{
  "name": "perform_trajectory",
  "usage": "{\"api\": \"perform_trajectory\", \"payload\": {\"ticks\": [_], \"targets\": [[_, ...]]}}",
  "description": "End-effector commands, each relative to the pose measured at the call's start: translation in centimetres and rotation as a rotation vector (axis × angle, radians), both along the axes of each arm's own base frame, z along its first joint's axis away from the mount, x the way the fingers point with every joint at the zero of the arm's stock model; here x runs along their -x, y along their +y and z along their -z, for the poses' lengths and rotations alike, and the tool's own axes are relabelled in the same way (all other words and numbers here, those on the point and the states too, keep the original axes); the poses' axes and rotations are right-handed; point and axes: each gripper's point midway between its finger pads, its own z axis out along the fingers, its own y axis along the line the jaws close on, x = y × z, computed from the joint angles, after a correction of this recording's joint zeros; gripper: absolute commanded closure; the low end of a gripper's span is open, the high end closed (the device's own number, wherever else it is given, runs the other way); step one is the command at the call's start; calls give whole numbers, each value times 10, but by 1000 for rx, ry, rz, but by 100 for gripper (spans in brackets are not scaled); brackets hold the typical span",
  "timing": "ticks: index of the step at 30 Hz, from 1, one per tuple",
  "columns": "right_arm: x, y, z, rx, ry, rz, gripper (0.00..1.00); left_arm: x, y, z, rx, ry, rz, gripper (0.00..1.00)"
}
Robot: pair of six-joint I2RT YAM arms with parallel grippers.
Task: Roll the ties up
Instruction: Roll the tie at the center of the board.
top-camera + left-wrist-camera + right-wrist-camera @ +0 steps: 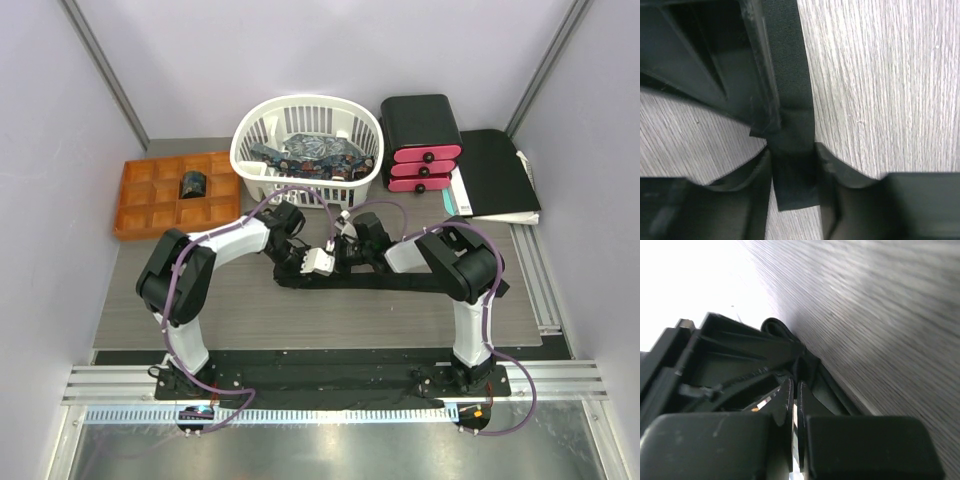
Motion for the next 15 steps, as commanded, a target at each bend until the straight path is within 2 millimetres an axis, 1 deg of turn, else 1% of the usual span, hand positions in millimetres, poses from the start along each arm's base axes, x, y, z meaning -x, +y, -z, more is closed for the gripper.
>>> {"api": "perform_trajectory", "payload": {"ticks": [1, 3, 6, 9, 10, 14, 15], "targets": [[2, 0, -15, 17, -70, -48, 99, 3, 17, 2, -47, -10, -21, 50], [1, -3, -11, 35, -72, -46, 99, 0, 19, -1, -40, -25, -28, 44], [1, -4, -3, 61, -75, -50, 99, -3, 22, -7, -31, -43, -42, 38], [-4, -5, 4, 85, -92, -49, 99, -1, 23, -11, -27, -50, -44, 36], [-5, -6, 9, 99, -85, -46, 99, 0, 24, -13, -28, -48, -47, 35], [-10, -9, 18, 128, -89, -33, 99, 7, 30, -19, -23, -53, -56, 35], [-10, -9, 19, 133, -91, -33, 99, 9, 31, -18, -23, -52, -60, 35]]}}
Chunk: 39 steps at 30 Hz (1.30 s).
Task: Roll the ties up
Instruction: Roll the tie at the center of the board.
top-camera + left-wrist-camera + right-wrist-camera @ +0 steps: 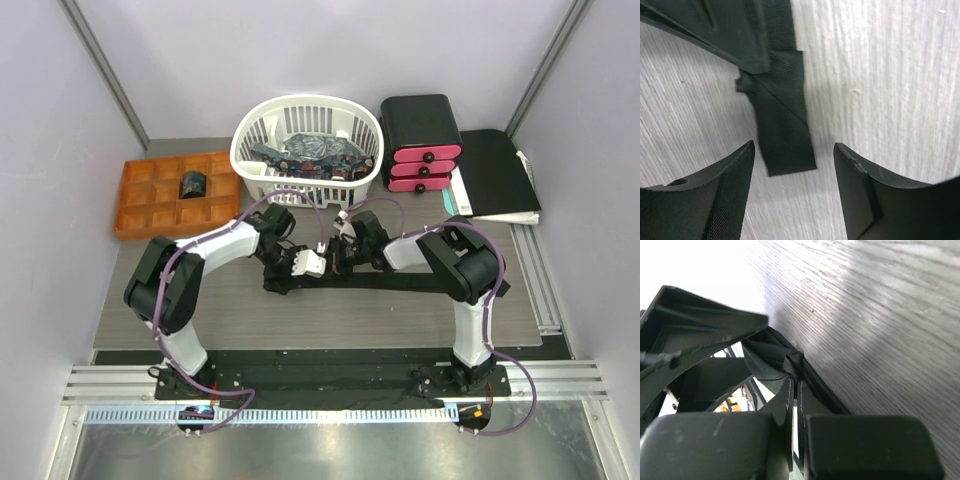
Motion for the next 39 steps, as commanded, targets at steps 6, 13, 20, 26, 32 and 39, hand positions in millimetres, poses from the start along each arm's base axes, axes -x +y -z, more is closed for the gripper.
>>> {"api": "perform_trajectory", "payload": {"ticks": [6, 13, 20, 26, 32, 39], "targets": [[-11, -7, 19, 90, -43, 16, 99, -3, 0, -16, 40, -49, -73, 45], [-11, -9, 26, 111, -32, 26, 99, -13, -10, -22, 67, -34, -116, 63], [-13, -11, 28, 123, -30, 39, 99, -17, -31, -41, 130, -17, -135, 64], [-13, -9, 27, 117, -24, 46, 99, -13, -55, -35, 130, 21, -123, 65], [-15, -8, 21, 95, -28, 59, 99, -3, -67, -18, 76, 37, -91, 67], [-14, -3, 7, 31, -13, 68, 97, -1, -59, 6, -31, 39, -136, 65]]}}
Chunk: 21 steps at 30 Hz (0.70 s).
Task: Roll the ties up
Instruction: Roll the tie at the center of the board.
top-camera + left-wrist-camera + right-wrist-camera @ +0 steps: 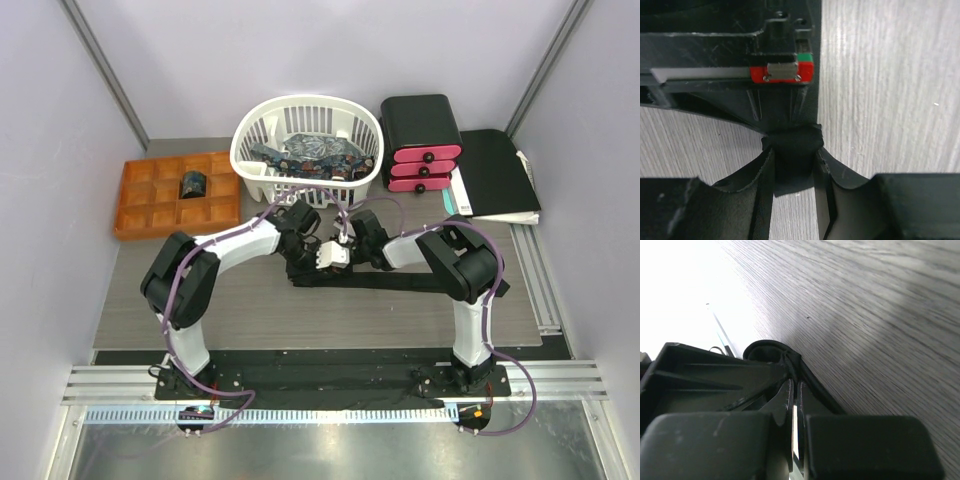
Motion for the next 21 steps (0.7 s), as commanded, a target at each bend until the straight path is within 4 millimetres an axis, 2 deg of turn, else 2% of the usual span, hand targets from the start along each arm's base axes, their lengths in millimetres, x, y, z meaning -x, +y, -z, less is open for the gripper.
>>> {"api": "perform_trajectory", "payload": {"ticks": [1, 7, 14, 17, 21], "targets": [[-9, -4, 1, 9, -12, 56, 96, 3, -2, 19, -64, 17, -21, 66], [-10, -12, -26, -39, -2, 52, 80, 6, 11, 30, -131, 19, -12, 68], [-10, -33, -44, -55, -10, 37, 76, 6, 16, 37, -162, 22, 2, 69], [-10, -29, -57, -94, -35, 31, 72, 6, 17, 40, -173, 23, 6, 68], [-5, -19, -61, -127, -30, 14, 65, 6, 19, 41, -179, 24, 10, 68]]}}
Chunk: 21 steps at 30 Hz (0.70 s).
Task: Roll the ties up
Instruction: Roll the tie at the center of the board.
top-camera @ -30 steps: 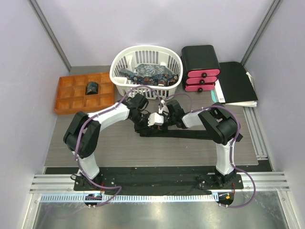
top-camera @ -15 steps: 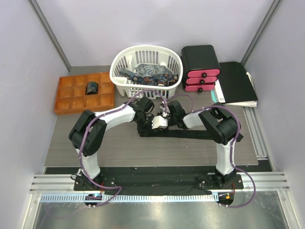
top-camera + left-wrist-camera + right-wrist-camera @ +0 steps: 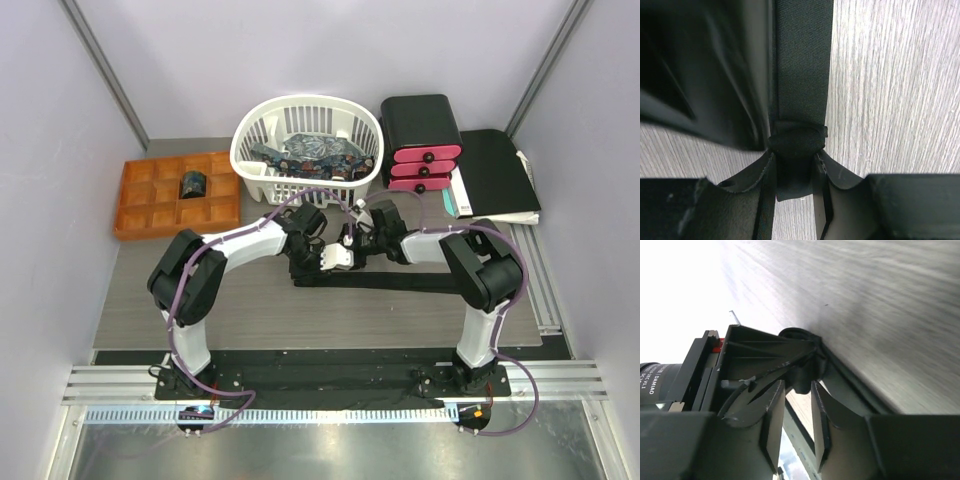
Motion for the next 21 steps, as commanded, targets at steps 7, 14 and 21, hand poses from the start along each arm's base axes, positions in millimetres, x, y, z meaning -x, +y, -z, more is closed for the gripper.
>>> {"api": "perform_trajectory", "payload": {"ticks": [7, 14, 21], "targets": [[15, 24, -5, -52, -34, -72, 63, 12, 18, 30, -104, 61, 23, 67], [20, 28, 11, -33, -19, -82, 64, 13, 18, 30, -103, 68, 30, 67], [13, 32, 16, -42, -20, -54, 77, 13, 19, 31, -105, 66, 37, 66]]}}
